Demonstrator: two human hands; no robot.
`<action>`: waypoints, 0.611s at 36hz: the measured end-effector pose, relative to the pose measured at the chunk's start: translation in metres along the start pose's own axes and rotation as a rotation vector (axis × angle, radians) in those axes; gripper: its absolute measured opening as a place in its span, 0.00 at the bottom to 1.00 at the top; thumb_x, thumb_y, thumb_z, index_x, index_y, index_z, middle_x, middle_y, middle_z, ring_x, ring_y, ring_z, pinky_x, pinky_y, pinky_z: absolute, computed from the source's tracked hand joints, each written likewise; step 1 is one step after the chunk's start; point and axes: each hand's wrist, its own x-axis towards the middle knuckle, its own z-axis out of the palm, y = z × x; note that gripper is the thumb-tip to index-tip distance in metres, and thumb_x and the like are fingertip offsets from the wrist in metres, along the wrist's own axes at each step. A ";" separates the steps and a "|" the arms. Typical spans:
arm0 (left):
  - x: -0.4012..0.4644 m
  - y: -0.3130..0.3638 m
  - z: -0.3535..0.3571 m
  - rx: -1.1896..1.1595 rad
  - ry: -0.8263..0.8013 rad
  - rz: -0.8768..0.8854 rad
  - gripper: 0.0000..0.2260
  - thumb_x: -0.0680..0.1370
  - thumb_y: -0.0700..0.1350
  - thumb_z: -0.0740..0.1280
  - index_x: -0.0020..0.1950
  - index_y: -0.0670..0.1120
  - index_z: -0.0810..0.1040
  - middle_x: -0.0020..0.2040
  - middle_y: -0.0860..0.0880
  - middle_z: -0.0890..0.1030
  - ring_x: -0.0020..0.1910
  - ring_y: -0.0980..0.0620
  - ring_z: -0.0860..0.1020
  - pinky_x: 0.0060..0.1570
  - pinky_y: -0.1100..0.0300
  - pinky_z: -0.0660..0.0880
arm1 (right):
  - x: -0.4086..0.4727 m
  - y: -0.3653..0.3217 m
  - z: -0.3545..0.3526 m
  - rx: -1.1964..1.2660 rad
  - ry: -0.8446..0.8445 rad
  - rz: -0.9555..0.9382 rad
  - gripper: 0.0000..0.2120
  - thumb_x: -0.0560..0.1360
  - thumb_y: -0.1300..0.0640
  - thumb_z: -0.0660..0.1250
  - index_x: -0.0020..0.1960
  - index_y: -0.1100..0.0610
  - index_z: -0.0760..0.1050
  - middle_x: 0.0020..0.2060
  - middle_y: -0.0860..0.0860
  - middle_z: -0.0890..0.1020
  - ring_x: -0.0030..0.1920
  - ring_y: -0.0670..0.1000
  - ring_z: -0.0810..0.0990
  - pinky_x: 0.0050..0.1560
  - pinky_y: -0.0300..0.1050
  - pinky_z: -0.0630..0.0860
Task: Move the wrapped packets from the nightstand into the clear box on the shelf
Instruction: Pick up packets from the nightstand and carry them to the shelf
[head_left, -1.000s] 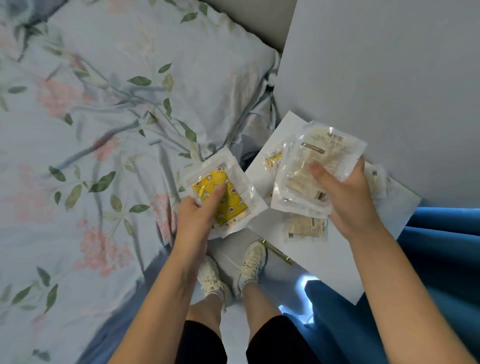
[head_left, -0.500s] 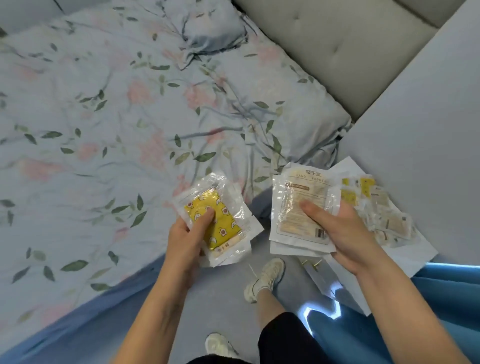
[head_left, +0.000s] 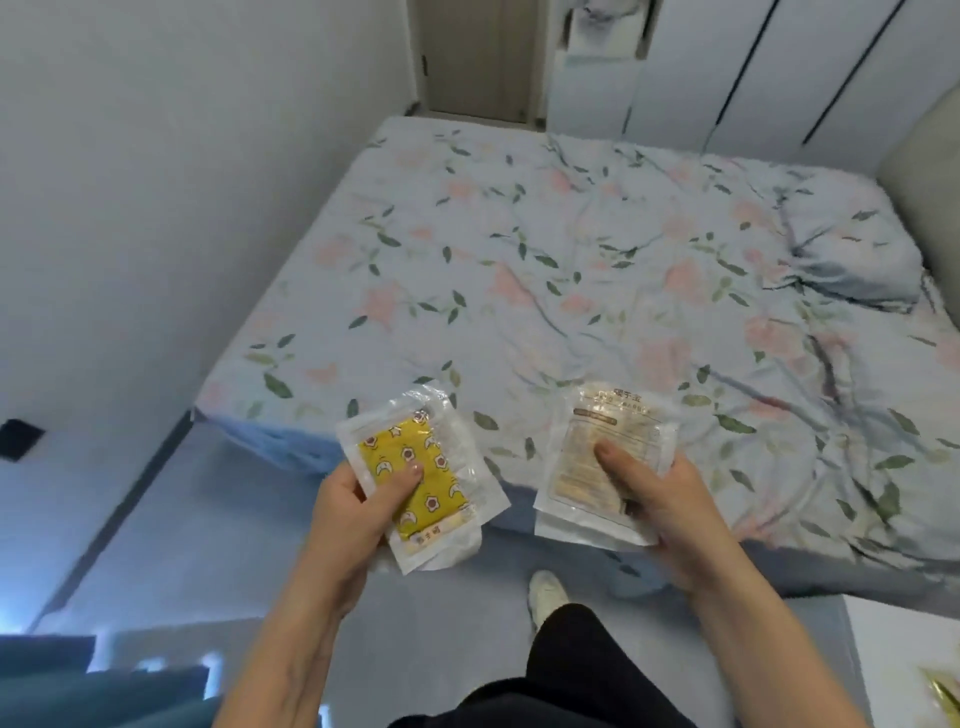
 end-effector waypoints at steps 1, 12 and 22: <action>0.000 0.003 -0.016 -0.025 0.043 0.011 0.05 0.75 0.39 0.68 0.49 0.46 0.80 0.43 0.48 0.86 0.40 0.49 0.85 0.37 0.56 0.82 | 0.005 0.000 0.019 -0.037 -0.029 0.007 0.08 0.74 0.62 0.66 0.53 0.60 0.78 0.43 0.55 0.86 0.43 0.53 0.86 0.37 0.41 0.82; 0.068 0.076 -0.165 -0.121 0.303 0.180 0.15 0.76 0.41 0.69 0.60 0.54 0.73 0.49 0.53 0.84 0.46 0.54 0.84 0.37 0.60 0.80 | 0.099 -0.008 0.216 -0.206 -0.252 0.036 0.07 0.75 0.61 0.67 0.53 0.59 0.78 0.42 0.54 0.86 0.41 0.52 0.86 0.34 0.41 0.80; 0.180 0.162 -0.281 -0.036 0.468 0.134 0.10 0.75 0.42 0.69 0.55 0.53 0.76 0.47 0.53 0.84 0.43 0.54 0.84 0.35 0.61 0.80 | 0.226 -0.042 0.394 -0.171 -0.375 -0.011 0.06 0.76 0.61 0.67 0.52 0.56 0.78 0.40 0.52 0.86 0.39 0.51 0.86 0.34 0.42 0.81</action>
